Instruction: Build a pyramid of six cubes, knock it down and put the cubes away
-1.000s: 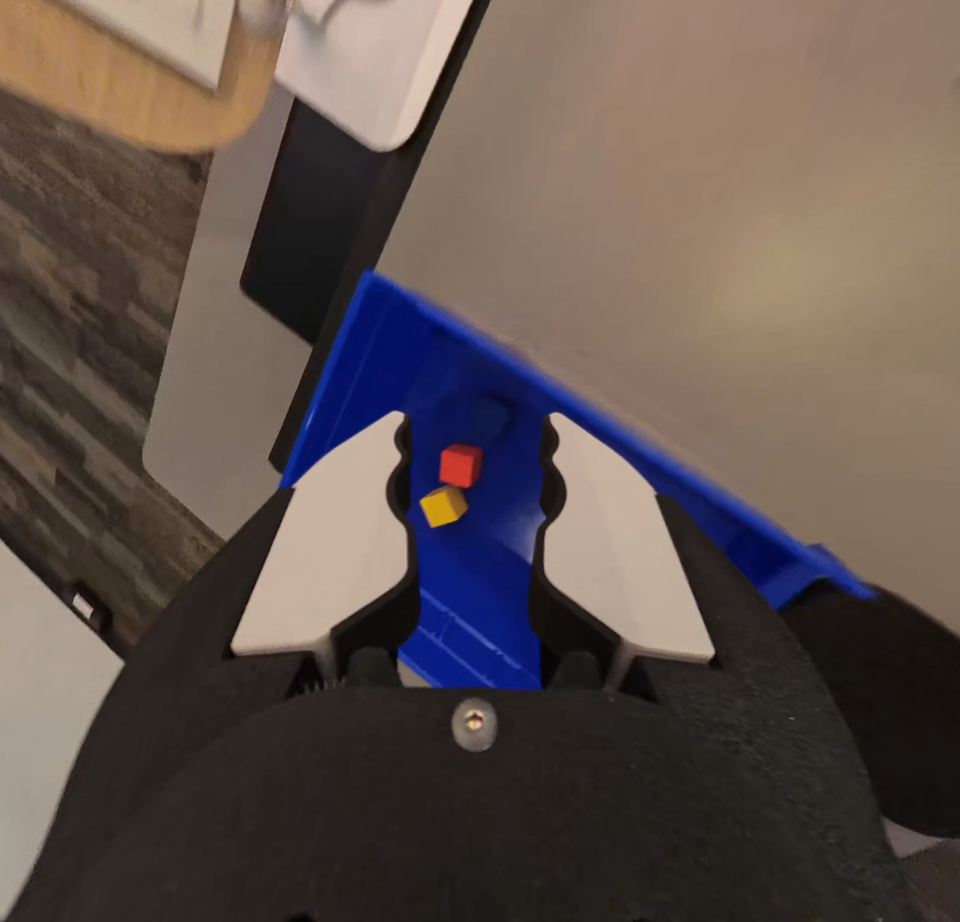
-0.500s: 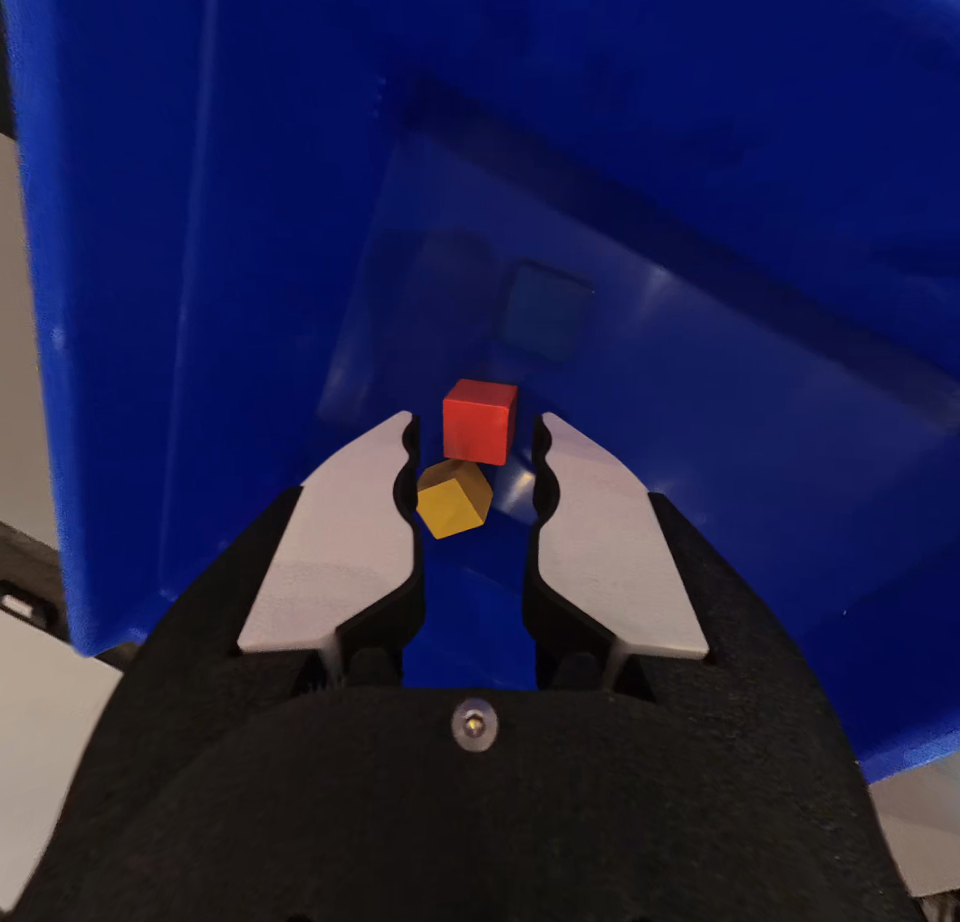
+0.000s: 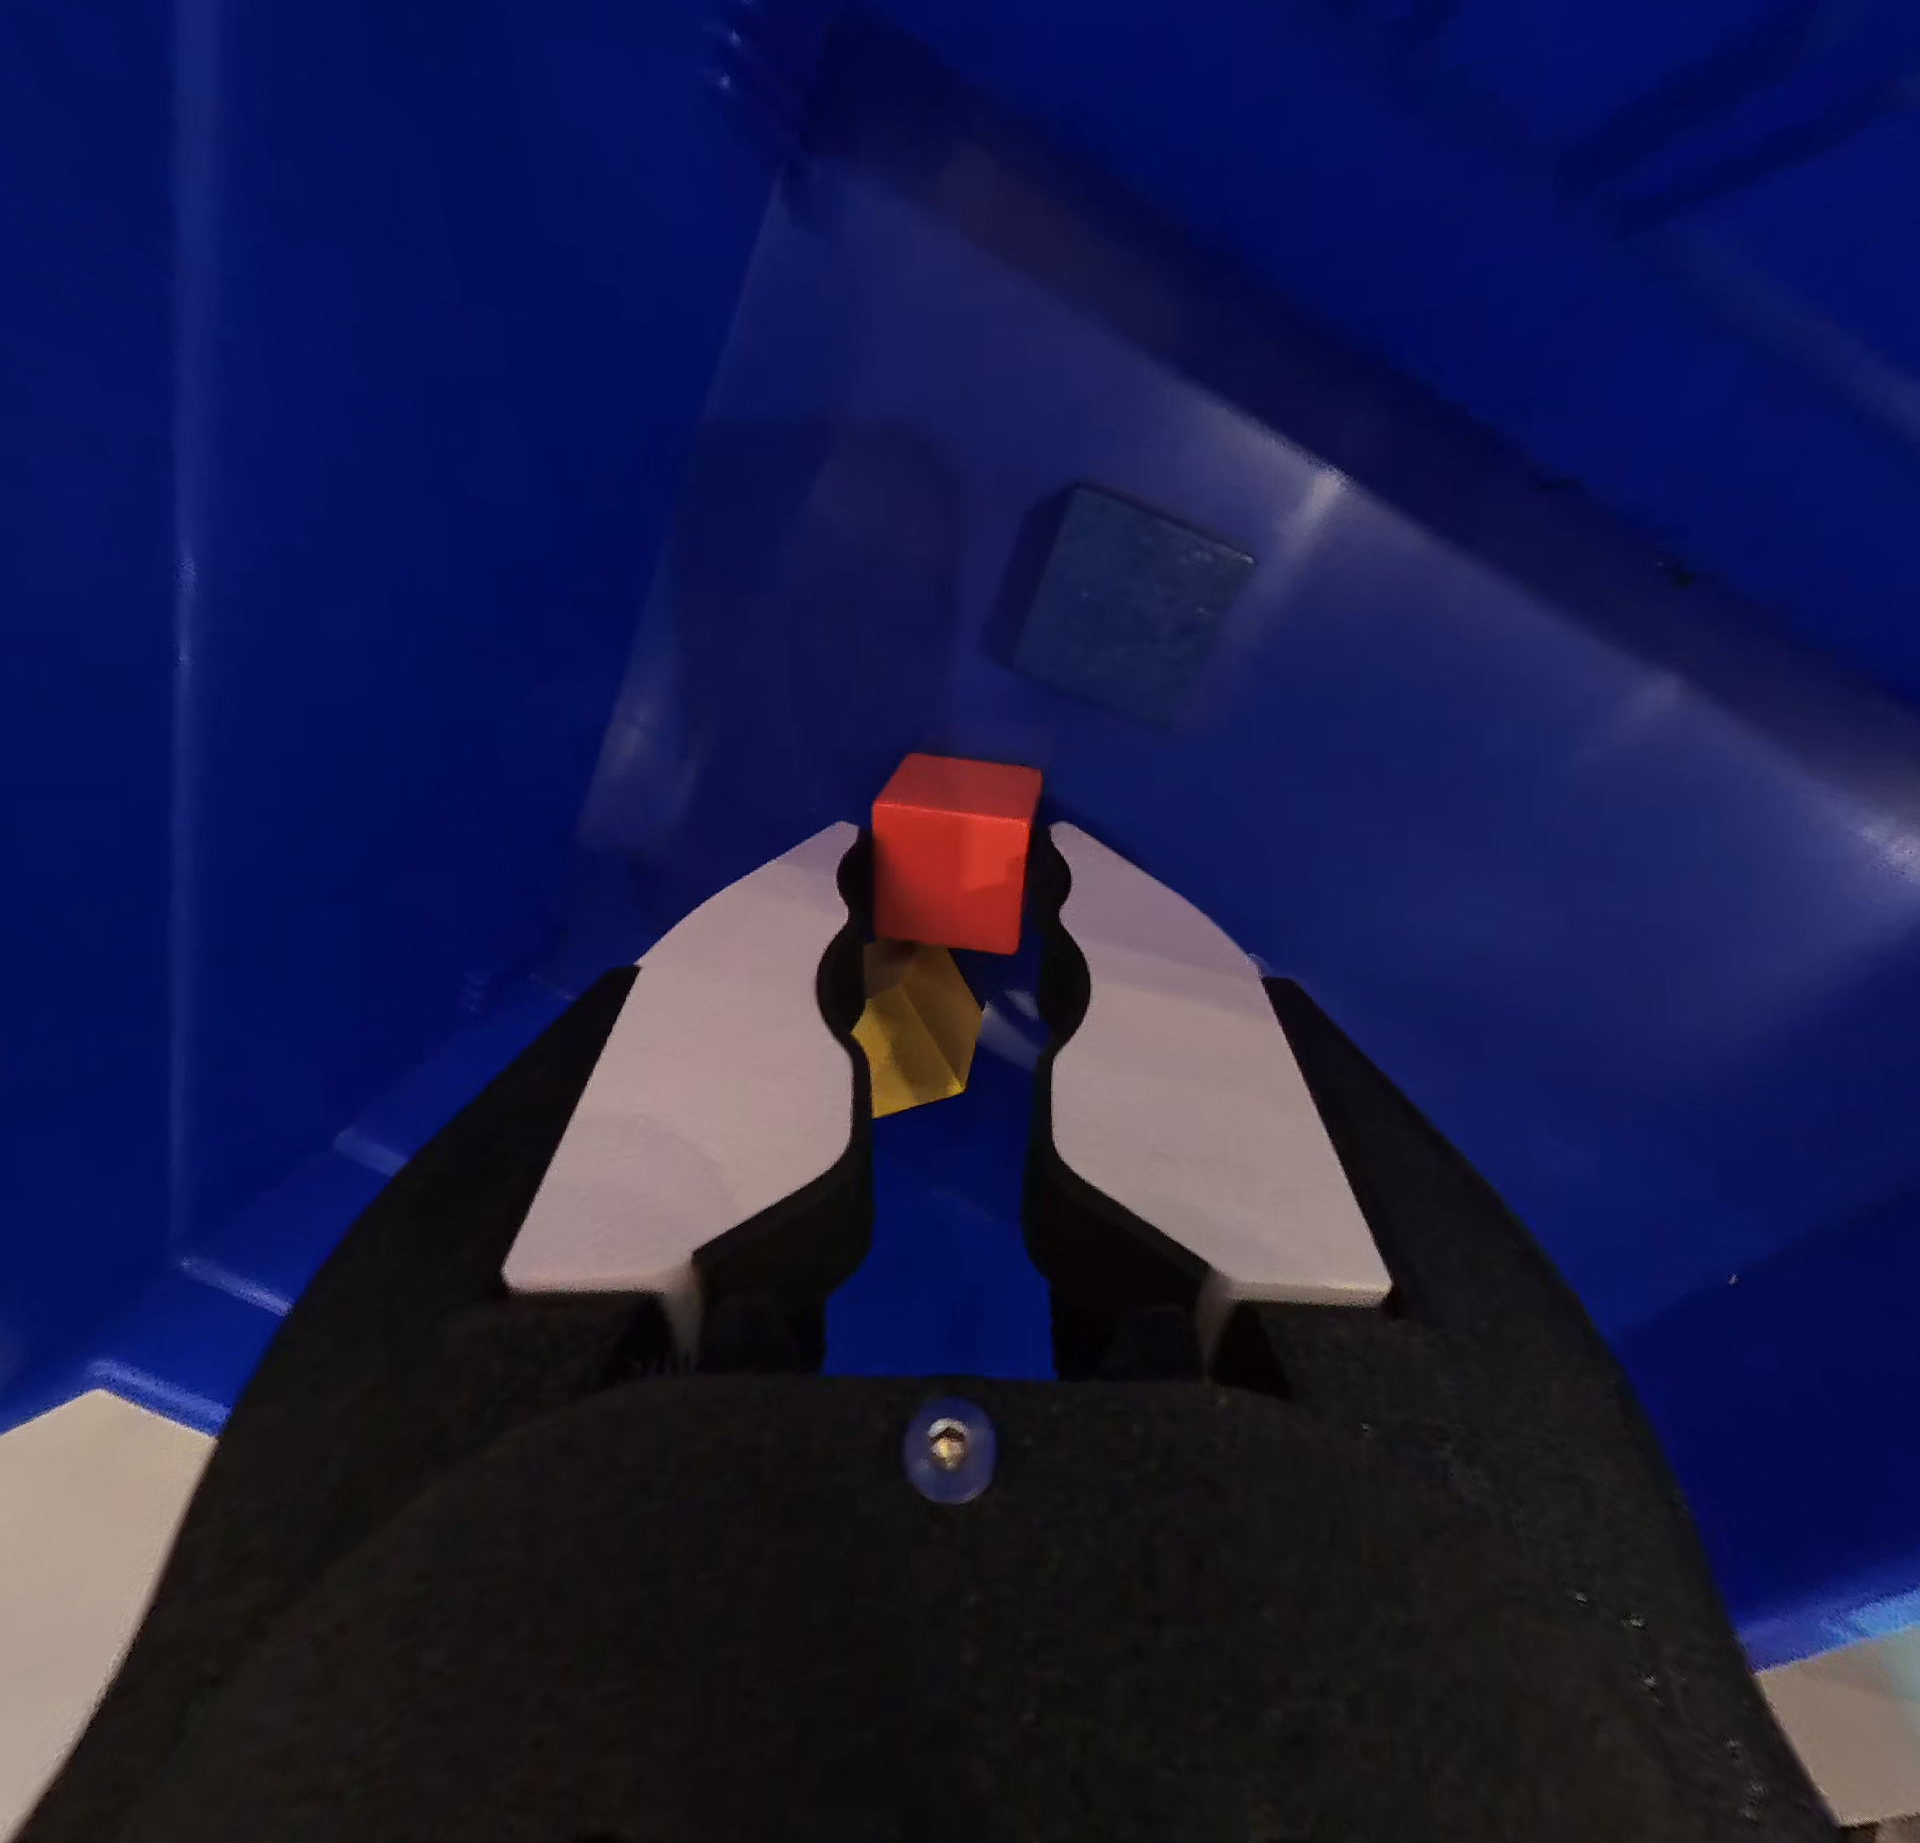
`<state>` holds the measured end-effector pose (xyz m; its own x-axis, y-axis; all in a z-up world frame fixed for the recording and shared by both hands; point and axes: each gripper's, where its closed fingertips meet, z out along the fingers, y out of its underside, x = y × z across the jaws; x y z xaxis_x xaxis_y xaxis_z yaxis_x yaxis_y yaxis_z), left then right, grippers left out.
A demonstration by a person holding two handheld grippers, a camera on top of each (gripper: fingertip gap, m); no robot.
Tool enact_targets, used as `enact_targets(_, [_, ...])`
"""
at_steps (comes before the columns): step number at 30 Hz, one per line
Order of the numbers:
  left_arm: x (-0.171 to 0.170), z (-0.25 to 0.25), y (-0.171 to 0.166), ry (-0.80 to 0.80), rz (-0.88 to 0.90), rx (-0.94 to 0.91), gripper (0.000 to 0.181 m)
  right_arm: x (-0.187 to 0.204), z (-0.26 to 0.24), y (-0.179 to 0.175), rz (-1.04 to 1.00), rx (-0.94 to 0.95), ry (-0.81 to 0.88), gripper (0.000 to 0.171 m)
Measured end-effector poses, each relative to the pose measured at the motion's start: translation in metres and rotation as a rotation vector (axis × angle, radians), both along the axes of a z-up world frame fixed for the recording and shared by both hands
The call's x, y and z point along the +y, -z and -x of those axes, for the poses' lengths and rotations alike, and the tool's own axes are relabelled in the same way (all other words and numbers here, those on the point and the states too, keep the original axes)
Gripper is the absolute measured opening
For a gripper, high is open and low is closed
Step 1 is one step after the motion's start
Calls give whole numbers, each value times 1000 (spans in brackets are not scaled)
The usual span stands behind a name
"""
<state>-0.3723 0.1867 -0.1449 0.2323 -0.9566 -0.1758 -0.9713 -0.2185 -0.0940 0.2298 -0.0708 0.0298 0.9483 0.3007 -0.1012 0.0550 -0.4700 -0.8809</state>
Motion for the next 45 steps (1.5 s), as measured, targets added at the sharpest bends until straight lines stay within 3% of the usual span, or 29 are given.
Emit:
enact_targets(6, [3,7,-19,-10,-57,6,28,-1,-2,1,-3,13,1,50])
enact_targets(11, [15,-3,-113,-58,-267,-94,28,-1,-2,-1,-7,12,2,50])
enact_targets(14, [-15,-55,-167,15,-352,-189,28,0,-1,-2,-8,6,0,50])
enact_targets(16, [-52,-104,-181,130,-367,-234,28,0,0,-2,-6,0,-2,50])
enact_targets(20, [-137,-198,-148,321,-234,-269,28,0,4,-3,-4,-9,-13,50])
enact_targets(24, [-189,-258,-96,426,-98,-211,28,0,10,-4,-5,-15,-29,50])
enact_targets(33, [-211,-308,-40,470,14,-25,28,3,14,-3,-1,-15,-56,50])
enact_targets(45, [-218,-325,-22,478,58,32,28,0,10,-6,-27,13,-58,50])
